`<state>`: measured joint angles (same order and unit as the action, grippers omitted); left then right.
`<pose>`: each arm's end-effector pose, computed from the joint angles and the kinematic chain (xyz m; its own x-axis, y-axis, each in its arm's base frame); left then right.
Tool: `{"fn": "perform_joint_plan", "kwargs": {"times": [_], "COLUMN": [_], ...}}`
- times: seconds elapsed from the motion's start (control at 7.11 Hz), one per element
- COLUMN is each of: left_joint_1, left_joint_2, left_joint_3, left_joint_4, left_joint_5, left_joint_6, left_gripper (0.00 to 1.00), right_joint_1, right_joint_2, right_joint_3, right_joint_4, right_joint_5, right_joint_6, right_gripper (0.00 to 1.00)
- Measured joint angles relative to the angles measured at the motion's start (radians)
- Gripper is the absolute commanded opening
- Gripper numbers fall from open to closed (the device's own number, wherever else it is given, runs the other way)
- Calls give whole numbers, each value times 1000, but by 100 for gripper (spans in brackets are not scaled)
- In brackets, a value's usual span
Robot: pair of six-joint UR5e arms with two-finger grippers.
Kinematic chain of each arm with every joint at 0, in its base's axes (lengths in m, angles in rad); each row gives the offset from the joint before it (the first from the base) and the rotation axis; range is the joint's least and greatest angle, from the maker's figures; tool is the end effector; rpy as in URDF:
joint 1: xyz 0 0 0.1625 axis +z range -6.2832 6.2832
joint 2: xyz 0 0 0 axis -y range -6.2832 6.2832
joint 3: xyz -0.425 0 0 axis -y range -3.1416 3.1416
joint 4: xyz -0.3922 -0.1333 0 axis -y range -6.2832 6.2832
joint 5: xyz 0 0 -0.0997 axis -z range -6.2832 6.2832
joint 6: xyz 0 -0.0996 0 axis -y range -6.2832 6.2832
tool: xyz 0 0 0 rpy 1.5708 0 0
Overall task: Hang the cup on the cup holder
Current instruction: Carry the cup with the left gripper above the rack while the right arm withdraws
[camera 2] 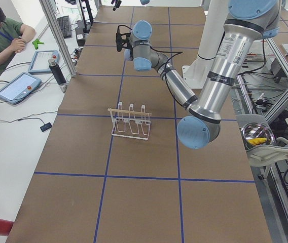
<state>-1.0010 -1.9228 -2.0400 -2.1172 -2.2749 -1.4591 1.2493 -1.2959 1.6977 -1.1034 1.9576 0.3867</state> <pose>0.2162 -0.4651 0.1920 0.1416 -0.0635 -0.9879 0.2857 0.9581 -0.0206 -0.1023 -0.6101 0.4015 0.8064 -0.2933 0.5136 -0.1082 0.7806 0.6156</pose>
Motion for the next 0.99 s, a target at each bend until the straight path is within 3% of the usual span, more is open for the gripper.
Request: {"fn": "perform_joint_plan", "kwargs": {"times": [0.56, 0.99], "left_joint_1": [-80, -107], "left_joint_2": [-3, -13], "left_joint_3": [-15, 28], "left_joint_4": [471, 642], "left_joint_5": [-12, 27], "left_joint_6": [451, 647], "left_gripper": [0, 0], "right_joint_1": [57, 60], "right_joint_2": [0, 1], "right_joint_3": [-9, -36], "right_joint_4": [-396, -543], "right_joint_5": [131, 197], "right_joint_6": [-280, -370], "right_gripper": [100, 100]}}
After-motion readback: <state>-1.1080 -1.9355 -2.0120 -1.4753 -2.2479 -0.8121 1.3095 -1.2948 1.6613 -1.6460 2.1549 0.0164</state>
